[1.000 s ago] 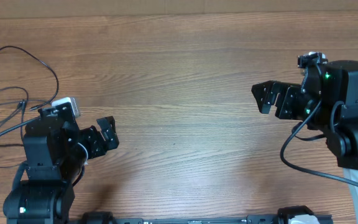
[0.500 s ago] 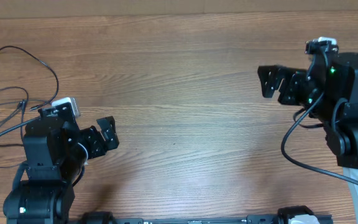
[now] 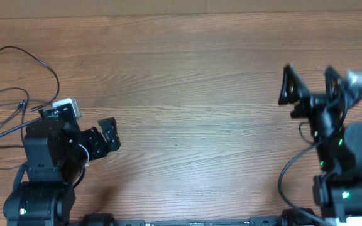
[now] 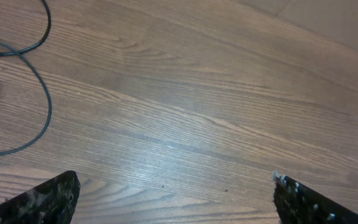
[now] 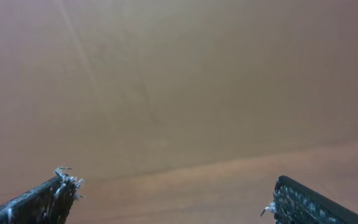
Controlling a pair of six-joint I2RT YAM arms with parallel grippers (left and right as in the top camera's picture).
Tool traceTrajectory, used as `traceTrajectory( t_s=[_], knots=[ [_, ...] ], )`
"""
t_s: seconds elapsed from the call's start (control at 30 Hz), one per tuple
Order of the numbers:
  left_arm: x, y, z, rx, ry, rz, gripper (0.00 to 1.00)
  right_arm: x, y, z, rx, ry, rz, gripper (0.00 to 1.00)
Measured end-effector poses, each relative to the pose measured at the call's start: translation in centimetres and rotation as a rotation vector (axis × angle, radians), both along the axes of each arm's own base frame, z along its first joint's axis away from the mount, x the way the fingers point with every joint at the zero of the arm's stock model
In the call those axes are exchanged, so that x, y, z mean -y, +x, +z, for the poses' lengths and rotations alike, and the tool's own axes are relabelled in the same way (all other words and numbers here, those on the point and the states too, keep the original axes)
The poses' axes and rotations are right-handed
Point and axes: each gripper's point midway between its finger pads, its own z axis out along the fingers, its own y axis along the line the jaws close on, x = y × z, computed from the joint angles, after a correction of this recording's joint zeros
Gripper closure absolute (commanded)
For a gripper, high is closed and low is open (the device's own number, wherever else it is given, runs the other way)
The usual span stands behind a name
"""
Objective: Untangle cables
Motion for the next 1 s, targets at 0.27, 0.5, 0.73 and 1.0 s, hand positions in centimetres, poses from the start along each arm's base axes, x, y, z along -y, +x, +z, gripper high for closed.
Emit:
traceTrajectory(
  t_s=[0.27,0.5,0.73,1.0],
  knots=[
    [0.0,0.0,0.0,-0.002,0.0,0.0,0.01,1.0,-3.7,-8.4,0.041,0.002,-0.036,0.0],
    [0.0,0.0,0.0,-0.002,0.0,0.0,0.0,1.2,-5.2,-12.0,0.068,0.002,-0.044,0.0],
    [0.0,0.0,0.0,-0.003,0.0,0.0,0.0,1.3,-5.3,-15.2,0.043,0.002,-0.051,0.0],
    [0.0,0.0,0.0,-0.002,0.0,0.0,0.0,1.5,-5.7,-18.2,-0.05,-0.003,-0.066,0.0]
  ],
)
